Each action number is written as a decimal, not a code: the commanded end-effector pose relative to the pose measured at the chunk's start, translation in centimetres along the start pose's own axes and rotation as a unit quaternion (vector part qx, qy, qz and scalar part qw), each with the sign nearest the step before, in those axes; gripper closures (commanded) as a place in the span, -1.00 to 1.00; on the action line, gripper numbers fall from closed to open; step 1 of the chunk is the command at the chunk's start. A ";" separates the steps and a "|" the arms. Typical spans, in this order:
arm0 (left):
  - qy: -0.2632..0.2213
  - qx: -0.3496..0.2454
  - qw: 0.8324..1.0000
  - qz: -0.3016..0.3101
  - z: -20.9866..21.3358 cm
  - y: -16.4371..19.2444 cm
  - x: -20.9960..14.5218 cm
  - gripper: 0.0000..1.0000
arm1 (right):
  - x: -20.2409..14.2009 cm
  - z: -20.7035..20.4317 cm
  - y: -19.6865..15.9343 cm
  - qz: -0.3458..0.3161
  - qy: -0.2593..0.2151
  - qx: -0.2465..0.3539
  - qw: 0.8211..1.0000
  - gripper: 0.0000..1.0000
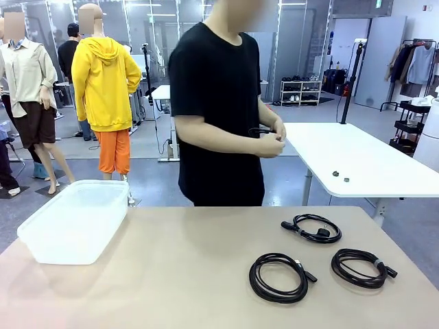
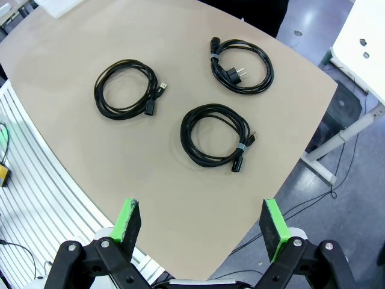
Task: Organize and store the cables.
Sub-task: Place the Power Cable into the Organizing box.
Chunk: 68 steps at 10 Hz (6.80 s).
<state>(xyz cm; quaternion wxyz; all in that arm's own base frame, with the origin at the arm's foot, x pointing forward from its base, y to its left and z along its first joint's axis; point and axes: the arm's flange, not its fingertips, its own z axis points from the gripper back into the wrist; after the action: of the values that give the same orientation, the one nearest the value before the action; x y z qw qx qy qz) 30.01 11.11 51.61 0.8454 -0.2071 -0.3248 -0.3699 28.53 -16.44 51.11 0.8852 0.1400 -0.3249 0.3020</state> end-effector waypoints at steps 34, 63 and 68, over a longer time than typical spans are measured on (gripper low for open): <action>-0.003 -0.006 1.000 -0.005 -0.1 0.1 -0.1 -1.00 | 21.0 -36.7 0.5 0.004 0.270 -0.041 0.962 -1.00; -0.003 -0.006 1.000 -0.005 -0.1 0.1 -0.1 -1.00 | 27.3 -37.2 8.1 0.114 0.292 -0.077 0.946 1.00; -0.003 -0.006 1.000 -0.005 -0.1 0.1 -0.1 -1.00 | 29.8 -40.2 21.5 0.286 0.296 -0.045 0.910 1.00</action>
<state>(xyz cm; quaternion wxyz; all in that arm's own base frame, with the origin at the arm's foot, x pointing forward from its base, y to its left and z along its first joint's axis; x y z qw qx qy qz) 30.02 11.10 51.55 0.8466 -0.2059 -0.3233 -0.3692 53.14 31.02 42.05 0.8417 -0.0748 -0.0910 0.5270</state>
